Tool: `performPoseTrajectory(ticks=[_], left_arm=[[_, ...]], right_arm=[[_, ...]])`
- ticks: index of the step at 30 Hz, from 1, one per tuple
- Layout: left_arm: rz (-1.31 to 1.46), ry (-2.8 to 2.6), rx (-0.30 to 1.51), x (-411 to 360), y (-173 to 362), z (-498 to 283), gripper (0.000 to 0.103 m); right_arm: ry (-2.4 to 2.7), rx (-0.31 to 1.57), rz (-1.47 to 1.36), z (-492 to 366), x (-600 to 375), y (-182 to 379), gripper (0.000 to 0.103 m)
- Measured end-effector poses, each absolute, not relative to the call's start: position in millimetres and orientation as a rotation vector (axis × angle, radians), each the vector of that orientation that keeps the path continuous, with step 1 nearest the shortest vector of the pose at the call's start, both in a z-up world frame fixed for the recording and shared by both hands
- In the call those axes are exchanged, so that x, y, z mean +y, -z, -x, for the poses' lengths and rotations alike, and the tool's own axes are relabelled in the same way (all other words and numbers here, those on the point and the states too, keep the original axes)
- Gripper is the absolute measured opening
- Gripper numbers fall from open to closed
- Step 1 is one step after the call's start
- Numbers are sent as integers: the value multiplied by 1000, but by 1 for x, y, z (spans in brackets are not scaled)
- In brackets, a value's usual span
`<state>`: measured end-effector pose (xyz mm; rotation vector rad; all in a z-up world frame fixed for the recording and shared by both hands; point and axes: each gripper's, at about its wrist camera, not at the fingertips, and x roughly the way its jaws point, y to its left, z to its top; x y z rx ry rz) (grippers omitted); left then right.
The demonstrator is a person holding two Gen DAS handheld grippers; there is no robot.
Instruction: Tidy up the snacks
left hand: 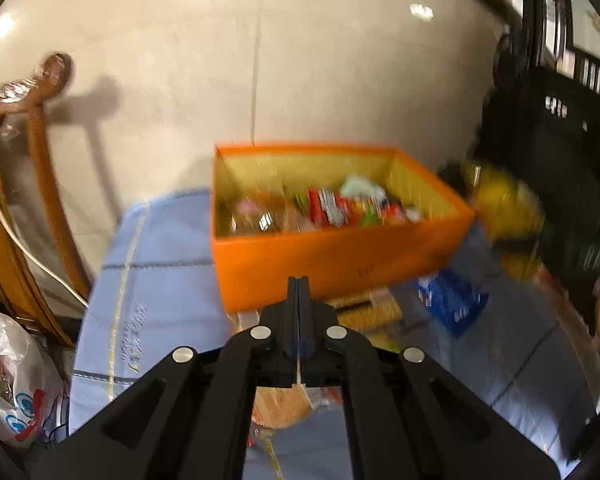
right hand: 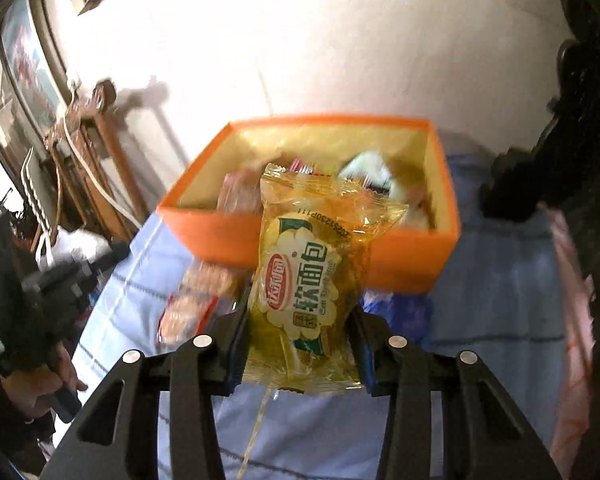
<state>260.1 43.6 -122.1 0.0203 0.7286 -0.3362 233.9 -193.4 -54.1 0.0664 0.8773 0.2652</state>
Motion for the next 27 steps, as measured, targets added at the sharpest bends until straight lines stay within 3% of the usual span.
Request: performPoseTrajectory(ticks=[1, 2, 3, 4, 6, 7, 13, 14, 16, 27], left_arm=[[-25, 339, 771, 41, 131, -262, 9], [-35, 337, 813, 38, 142, -264, 24], [-67, 319, 843, 32, 156, -263, 65], [-97, 298, 843, 27, 165, -261, 86], [-139, 291, 827, 18, 179, -257, 89], [-157, 282, 828, 16, 184, -256, 96], [-147, 155, 970, 38, 229, -275, 96], [-132, 153, 991, 39, 236, -276, 92], [-106, 177, 976, 38, 235, -275, 73], [-75, 279, 803, 39, 178, -245, 72]], right_arm=[[-262, 873, -67, -237, -195, 51, 44], [-260, 874, -65, -239, -197, 49, 44], [-260, 878, -64, -238, -197, 51, 44], [-261, 884, -62, -237, -197, 53, 44], [-262, 907, -57, -235, -195, 63, 44], [-263, 918, -58, -234, -194, 68, 44], [-261, 953, -65, -230, -192, 86, 44], [-259, 954, -63, -231, -192, 87, 44], [-253, 951, -63, -232, -193, 86, 44], [-208, 899, -99, -231, -221, 66, 44]])
